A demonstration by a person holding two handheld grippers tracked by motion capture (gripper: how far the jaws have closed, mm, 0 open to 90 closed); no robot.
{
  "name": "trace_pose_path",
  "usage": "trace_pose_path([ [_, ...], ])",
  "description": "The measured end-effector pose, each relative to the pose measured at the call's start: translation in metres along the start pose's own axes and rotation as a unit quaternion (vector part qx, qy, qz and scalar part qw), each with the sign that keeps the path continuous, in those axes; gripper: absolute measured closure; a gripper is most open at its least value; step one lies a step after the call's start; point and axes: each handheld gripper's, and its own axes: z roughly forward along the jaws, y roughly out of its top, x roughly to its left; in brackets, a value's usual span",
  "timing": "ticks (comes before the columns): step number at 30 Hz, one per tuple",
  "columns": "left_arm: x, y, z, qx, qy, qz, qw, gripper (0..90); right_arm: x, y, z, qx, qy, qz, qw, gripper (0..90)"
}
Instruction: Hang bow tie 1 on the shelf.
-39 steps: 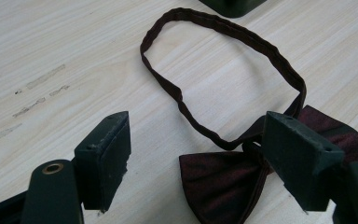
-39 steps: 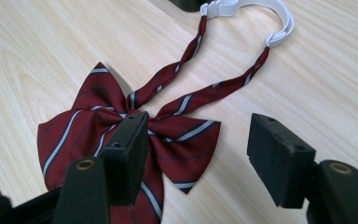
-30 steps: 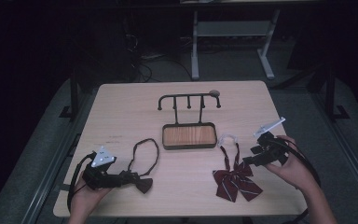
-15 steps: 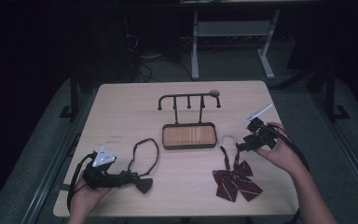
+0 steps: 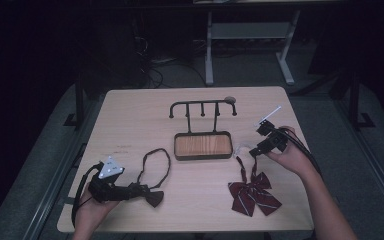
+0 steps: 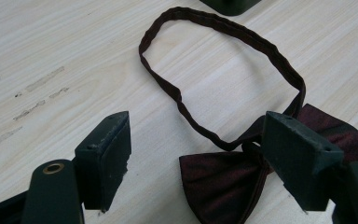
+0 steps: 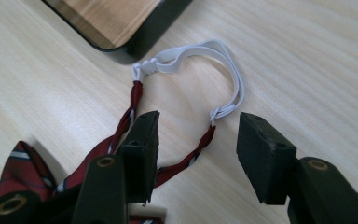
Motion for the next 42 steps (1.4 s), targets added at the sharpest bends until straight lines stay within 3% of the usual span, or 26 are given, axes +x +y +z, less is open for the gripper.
trace_pose_path([
  [7,0.000,0.000,0.000,0.002,0.000,0.001,1.0000,25.0,-0.004,0.004,0.014,0.028,-0.010,0.007,0.9995,51.8],
  [23,0.001,0.000,0.001,0.004,-0.002,-0.001,1.0000,25.0,-0.002,0.010,0.028,0.053,-0.035,0.009,0.9979,66.0],
  [29,0.000,0.000,0.000,0.003,-0.001,-0.002,1.0000,25.0,-0.001,0.010,0.028,0.054,-0.052,0.005,0.9972,65.9],
  [34,0.001,0.000,0.001,0.007,-0.002,-0.001,1.0000,24.9,-0.001,0.010,0.026,0.051,-0.049,0.011,0.9975,63.5],
  [42,0.001,0.000,0.000,0.006,-0.002,-0.001,1.0000,25.0,0.003,0.011,0.033,0.070,-0.065,0.000,0.9955,67.0],
])
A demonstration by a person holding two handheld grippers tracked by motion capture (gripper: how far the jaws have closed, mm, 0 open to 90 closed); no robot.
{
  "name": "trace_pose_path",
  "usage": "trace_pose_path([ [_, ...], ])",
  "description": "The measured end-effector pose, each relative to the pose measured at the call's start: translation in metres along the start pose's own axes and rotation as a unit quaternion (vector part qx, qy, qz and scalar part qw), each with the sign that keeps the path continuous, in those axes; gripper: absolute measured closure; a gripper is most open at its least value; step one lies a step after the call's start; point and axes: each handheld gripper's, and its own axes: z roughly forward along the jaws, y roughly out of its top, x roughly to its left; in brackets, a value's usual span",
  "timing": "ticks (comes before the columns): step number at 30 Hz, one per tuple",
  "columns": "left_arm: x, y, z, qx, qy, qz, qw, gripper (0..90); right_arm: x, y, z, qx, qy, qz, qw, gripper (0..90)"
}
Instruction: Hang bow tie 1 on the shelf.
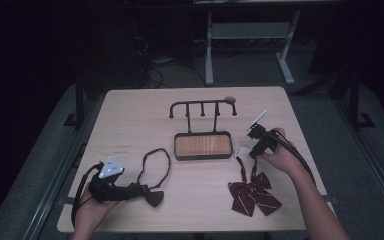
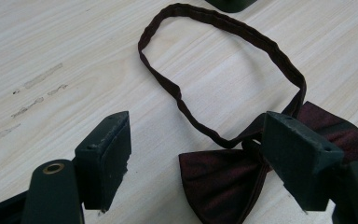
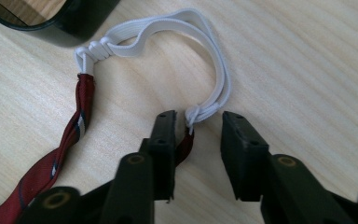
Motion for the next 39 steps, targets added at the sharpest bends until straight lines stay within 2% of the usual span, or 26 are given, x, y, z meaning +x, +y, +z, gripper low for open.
trace_pose_path([
  [10,0.000,0.000,0.000,-0.001,-0.001,0.000,1.0000,24.9,0.001,-0.001,-0.001,0.006,-0.005,-0.005,1.0000,82.9],
  [14,-0.001,0.000,0.001,0.001,-0.002,-0.001,1.0000,25.0,-0.001,-0.004,-0.006,0.001,0.008,-0.003,1.0000,85.9],
  [24,-0.001,0.000,0.001,0.002,-0.003,0.002,1.0000,25.0,-0.004,-0.013,-0.025,-0.025,0.041,0.002,0.9988,86.4],
  [26,-0.002,0.000,0.001,0.002,-0.003,0.002,1.0000,25.0,-0.005,-0.016,-0.033,-0.039,0.054,0.002,0.9978,86.5],
  [30,-0.002,0.000,0.001,0.003,-0.003,0.001,1.0000,24.9,-0.003,-0.018,-0.042,-0.045,0.058,-0.005,0.9973,86.5],
  [31,-0.002,0.000,0.002,0.003,-0.004,0.000,1.0000,25.0,-0.001,-0.019,-0.049,-0.052,0.064,-0.009,0.9965,86.5],
  [36,-0.003,0.000,0.002,0.004,-0.005,-0.001,1.0000,24.9,0.002,-0.023,-0.065,-0.069,0.081,-0.018,0.9942,86.5],
  [39,-0.003,0.000,0.002,0.004,-0.004,-0.001,1.0000,25.0,0.003,-0.024,-0.073,-0.072,0.081,-0.023,0.9939,86.5],
])
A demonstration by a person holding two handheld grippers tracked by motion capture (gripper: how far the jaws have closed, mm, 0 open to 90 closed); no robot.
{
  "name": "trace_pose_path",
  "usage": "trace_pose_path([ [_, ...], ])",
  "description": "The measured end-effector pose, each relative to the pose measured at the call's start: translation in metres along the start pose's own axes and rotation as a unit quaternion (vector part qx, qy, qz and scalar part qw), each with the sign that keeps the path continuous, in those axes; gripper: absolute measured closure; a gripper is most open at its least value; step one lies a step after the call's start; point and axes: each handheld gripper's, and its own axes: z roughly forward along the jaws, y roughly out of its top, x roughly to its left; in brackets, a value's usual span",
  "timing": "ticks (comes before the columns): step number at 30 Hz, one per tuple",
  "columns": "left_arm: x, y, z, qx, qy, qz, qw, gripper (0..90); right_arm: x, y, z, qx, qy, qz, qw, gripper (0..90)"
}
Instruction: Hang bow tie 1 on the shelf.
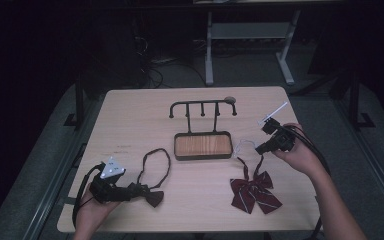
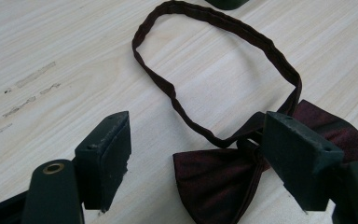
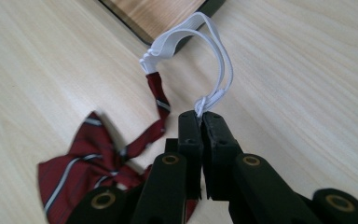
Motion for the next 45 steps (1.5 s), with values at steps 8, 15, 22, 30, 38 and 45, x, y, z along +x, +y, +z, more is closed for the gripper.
trace_pose_path([
  [8,0.000,0.000,0.001,0.001,0.000,0.001,1.0000,24.9,0.006,0.000,-0.020,-0.018,0.019,-0.010,0.9996,86.5],
  [15,0.000,0.000,0.002,0.003,-0.002,0.000,1.0000,24.9,0.013,0.004,-0.036,-0.028,0.021,-0.023,0.9991,86.5],
  [22,0.000,0.000,0.001,0.003,-0.002,-0.001,1.0000,24.9,0.019,0.009,-0.050,-0.036,0.019,-0.034,0.9986,86.5],
  [30,-0.001,0.000,0.001,0.001,-0.003,-0.003,1.0000,24.9,0.027,0.016,-0.064,-0.043,0.014,-0.046,0.9979,86.5],
  [38,0.000,0.000,0.001,0.003,-0.002,0.000,1.0000,25.0,0.033,0.025,-0.075,-0.050,0.009,-0.057,0.9971,86.5],
  [45,0.000,0.000,0.001,0.003,-0.003,0.000,1.0000,24.9,0.035,0.034,-0.083,-0.052,0.006,-0.062,0.9967,86.6],
])
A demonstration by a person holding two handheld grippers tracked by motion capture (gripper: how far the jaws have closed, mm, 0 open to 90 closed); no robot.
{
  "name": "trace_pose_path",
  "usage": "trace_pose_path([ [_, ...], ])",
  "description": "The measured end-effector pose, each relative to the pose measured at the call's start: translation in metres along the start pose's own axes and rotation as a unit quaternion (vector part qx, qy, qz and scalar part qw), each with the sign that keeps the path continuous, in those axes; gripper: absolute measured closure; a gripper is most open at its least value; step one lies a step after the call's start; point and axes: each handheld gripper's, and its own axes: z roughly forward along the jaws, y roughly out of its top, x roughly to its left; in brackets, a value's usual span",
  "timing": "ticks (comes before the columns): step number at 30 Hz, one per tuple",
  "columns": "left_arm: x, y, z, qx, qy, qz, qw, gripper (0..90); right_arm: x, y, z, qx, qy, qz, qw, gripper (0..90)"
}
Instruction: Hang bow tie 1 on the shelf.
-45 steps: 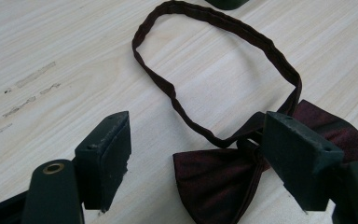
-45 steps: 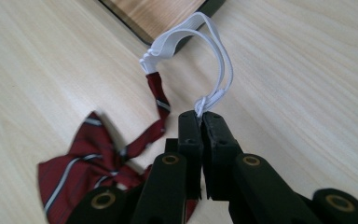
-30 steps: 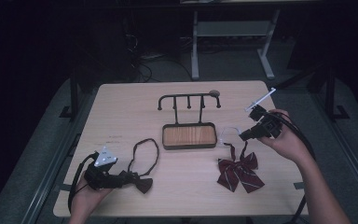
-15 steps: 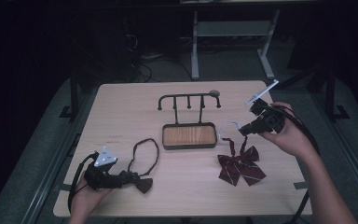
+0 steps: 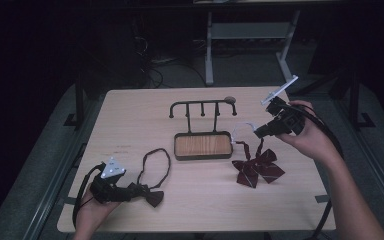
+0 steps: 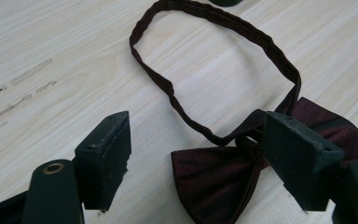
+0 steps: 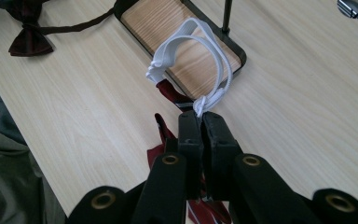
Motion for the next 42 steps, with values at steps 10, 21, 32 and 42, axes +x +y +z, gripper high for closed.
trace_pose_path([
  [10,0.000,0.000,0.000,0.000,0.000,0.001,1.0000,25.0,0.005,0.013,-0.006,-0.003,-0.004,-0.011,0.9999,86.6],
  [21,0.000,0.000,-0.001,-0.001,0.000,0.001,1.0000,24.9,0.008,0.025,-0.009,-0.010,-0.006,-0.019,0.9998,86.9],
  [32,0.000,0.000,0.000,-0.001,-0.003,0.002,1.0000,24.9,0.001,0.040,-0.011,-0.010,-0.011,-0.011,0.9998,86.9],
  [42,0.000,0.001,0.000,0.000,-0.005,0.003,1.0000,24.9,-0.016,0.051,-0.004,-0.001,-0.015,0.014,0.9998,86.9],
])
